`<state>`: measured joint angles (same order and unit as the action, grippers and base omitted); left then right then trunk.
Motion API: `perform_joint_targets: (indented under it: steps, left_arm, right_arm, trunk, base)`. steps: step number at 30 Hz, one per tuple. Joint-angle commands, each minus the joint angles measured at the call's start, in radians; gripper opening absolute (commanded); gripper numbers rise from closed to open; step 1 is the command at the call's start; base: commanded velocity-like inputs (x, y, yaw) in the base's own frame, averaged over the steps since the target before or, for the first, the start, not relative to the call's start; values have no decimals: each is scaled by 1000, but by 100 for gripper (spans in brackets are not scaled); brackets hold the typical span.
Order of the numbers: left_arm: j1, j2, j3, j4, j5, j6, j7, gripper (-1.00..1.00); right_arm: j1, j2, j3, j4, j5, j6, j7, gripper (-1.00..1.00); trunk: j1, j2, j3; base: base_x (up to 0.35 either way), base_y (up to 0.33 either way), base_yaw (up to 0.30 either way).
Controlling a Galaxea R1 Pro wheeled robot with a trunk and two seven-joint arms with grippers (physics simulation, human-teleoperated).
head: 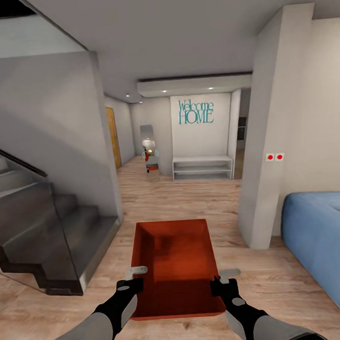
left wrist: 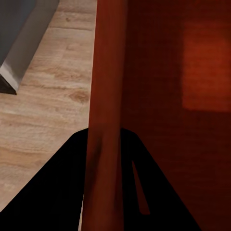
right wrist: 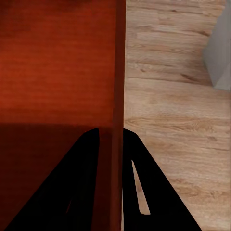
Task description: Move the two storage containers from the living room to the garage. In the garage, place one container on the floor and stack the other container on top of it (either order is fine).
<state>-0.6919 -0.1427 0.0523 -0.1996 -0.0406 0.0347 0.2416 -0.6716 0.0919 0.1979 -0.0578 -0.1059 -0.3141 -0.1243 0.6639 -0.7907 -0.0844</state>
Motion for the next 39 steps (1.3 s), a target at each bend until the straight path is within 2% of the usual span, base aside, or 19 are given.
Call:
perform_joint_targets:
  steps: [1, 39]
  left_arm:
    - [0, 3, 26, 2, -4, 5, 8, -100]
    - [0, 3, 26, 2, -4, 4, 8, -100]
  right_arm:
    - [-2, -1, -69, -2, -17, -33, -15, -100]
    - [-2, 0, -69, -2, -17, -33, -15, -100]
  trunk:
    - [1, -1, -2]
    - [1, -1, -2]
  base:
    - [321, 0, 0]
    - [321, 0, 0]
